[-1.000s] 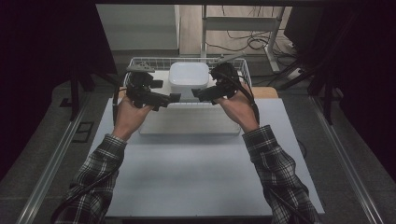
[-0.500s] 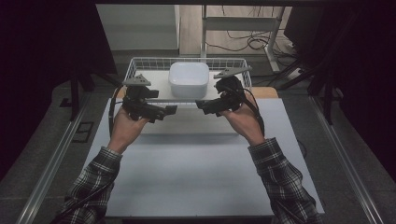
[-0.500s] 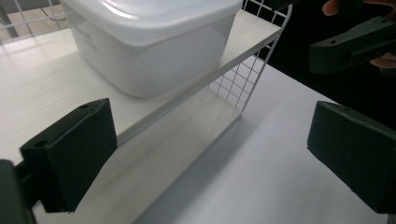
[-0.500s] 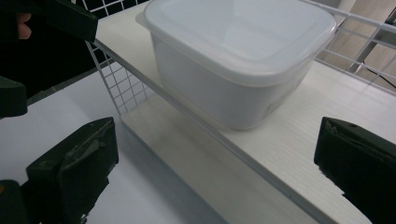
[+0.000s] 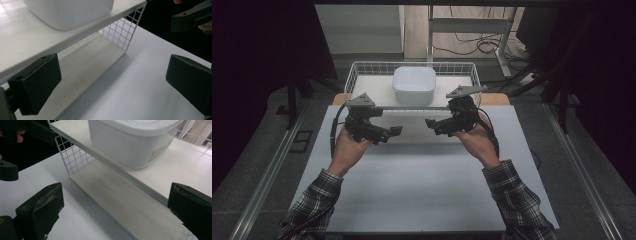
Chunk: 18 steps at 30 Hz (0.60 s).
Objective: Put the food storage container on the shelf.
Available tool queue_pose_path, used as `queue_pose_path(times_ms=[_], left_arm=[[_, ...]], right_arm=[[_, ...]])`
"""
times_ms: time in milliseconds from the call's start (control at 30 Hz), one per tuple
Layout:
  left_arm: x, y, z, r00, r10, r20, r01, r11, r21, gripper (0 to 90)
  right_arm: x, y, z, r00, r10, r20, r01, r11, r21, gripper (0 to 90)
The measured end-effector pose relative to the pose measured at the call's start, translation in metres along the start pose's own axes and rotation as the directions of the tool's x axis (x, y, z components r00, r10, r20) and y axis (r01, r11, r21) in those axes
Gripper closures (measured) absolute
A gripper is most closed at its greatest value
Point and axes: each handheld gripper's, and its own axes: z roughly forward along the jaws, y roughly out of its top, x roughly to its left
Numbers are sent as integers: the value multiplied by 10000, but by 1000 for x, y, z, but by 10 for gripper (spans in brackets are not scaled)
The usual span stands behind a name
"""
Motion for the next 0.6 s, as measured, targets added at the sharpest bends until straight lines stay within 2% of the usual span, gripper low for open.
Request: queue_pose_path(times_ms=[133,367,600], left_arm=[[-3,-8,2,9999,-43,94,42,10000,35,0],[-8,-22,3,9979,-148,635,162,9996,-215,0],[-15,-32,2,9987,46,512,-39,9999,-130,0]], right_arm=[[3,-8,-4,10000,-52,-63,52,10000,-50,2],[10,-23,-11,9996,-268,-57,267,9996,-121,2],[14,-37,-15,9994,-315,-148,312,9993,-215,2]])
